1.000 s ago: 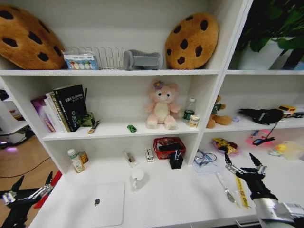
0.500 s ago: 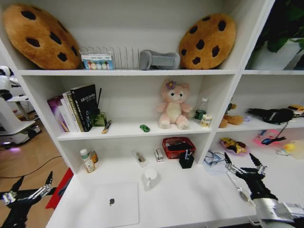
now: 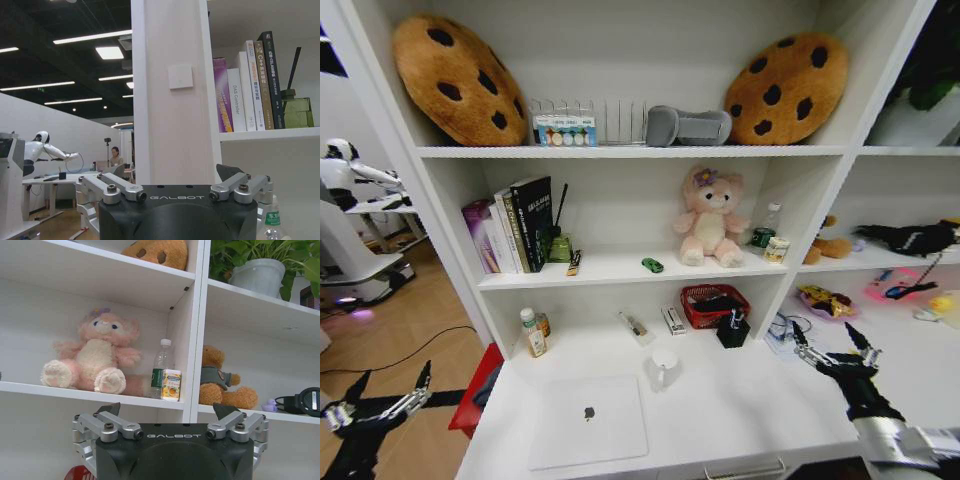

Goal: Organize the objects on the table.

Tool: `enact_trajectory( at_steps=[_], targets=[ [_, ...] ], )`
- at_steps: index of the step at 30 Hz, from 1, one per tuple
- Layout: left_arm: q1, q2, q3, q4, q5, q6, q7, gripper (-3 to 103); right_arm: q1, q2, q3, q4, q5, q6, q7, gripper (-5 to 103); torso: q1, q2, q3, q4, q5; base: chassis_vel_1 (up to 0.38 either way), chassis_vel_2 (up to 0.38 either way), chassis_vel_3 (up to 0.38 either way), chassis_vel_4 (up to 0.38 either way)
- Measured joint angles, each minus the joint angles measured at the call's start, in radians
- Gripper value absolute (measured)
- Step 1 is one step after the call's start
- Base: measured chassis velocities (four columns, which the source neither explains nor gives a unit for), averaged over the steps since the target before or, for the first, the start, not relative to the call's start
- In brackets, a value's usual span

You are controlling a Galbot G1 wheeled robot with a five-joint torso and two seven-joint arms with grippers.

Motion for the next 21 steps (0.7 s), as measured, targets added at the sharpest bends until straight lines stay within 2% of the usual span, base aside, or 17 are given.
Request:
enact_trajectory(
  at_steps=[7, 10, 11, 14, 16, 17, 18, 20, 21],
  targets=[
    [0.0, 0.0, 0.0, 0.0, 0.0, 0.0, 0.001, 100, 0.0, 0.0, 0.0, 0.0, 0.0, 0.0, 0.0, 100, 0.0, 0.0, 0.0, 0.0, 0.0007, 0.229, -0.233, -0.231, 0.249],
    [0.0, 0.0, 0.0, 0.0, 0.0, 0.0, 0.001, 100, 0.0, 0.0, 0.0, 0.0, 0.0, 0.0, 0.0, 100, 0.0, 0.0, 0.0, 0.0003, -0.0011, 0.252, -0.312, -0.27, 0.327],
    [0.0, 0.0, 0.0, 0.0, 0.0, 0.0, 0.001, 100, 0.0, 0.0, 0.0, 0.0, 0.0, 0.0, 0.0, 100, 0.0, 0.0, 0.0, 0.0001, 0.0009, 0.334, -0.34, -0.288, 0.345],
    [0.0, 0.0, 0.0, 0.0, 0.0, 0.0, 0.001, 100, 0.0, 0.0, 0.0, 0.0, 0.0, 0.0, 0.0, 100, 0.0, 0.0, 0.0, 0.0001, 0.0009, 0.341, -0.343, -0.325, 0.347],
    [0.0, 0.0, 0.0, 0.0, 0.0, 0.0, 0.0, 100, 0.0, 0.0, 0.0, 0.0, 0.0, 0.0, 0.0, 100, 0.0, 0.0, 0.0, 0.0003, -0.0015, 0.35, -0.365, -0.356, 0.344],
    [0.0, 0.0, 0.0, 0.0, 0.0, 0.0, 0.0, 100, 0.0, 0.0, 0.0, 0.0, 0.0, 0.0, 0.0, 100, 0.0, 0.0, 0.0, 0.0003, -0.0015, 0.355, -0.365, -0.36, 0.341],
    [0.0, 0.0, 0.0, 0.0, 0.0, 0.0, 0.0, 100, 0.0, 0.0, 0.0, 0.0, 0.0, 0.0, 0.0, 100, -0.001, 0.0, 0.0, 0.0001, 0.0013, 0.38, -0.354, -0.36, 0.353],
    [0.0, 0.0, 0.0, 0.0, 0.0, 0.0, 0.0, 100, 0.0, 0.0, 0.0, 0.0, 0.0, 0.0, 0.0, 100, -0.001, 0.0, 0.0, 0.0001, 0.0012, 0.367, -0.371, -0.4, 0.358],
    [0.0, 0.0, 0.0, 0.0, 0.0, 0.0, 0.0, 100, 0.0, 0.0, 0.0, 0.0, 0.0, 0.0, 0.0, 100, 0.0, 0.0, 0.0, 0.0004, -0.0011, 0.364, -0.361, -0.354, 0.358]
  ],
)
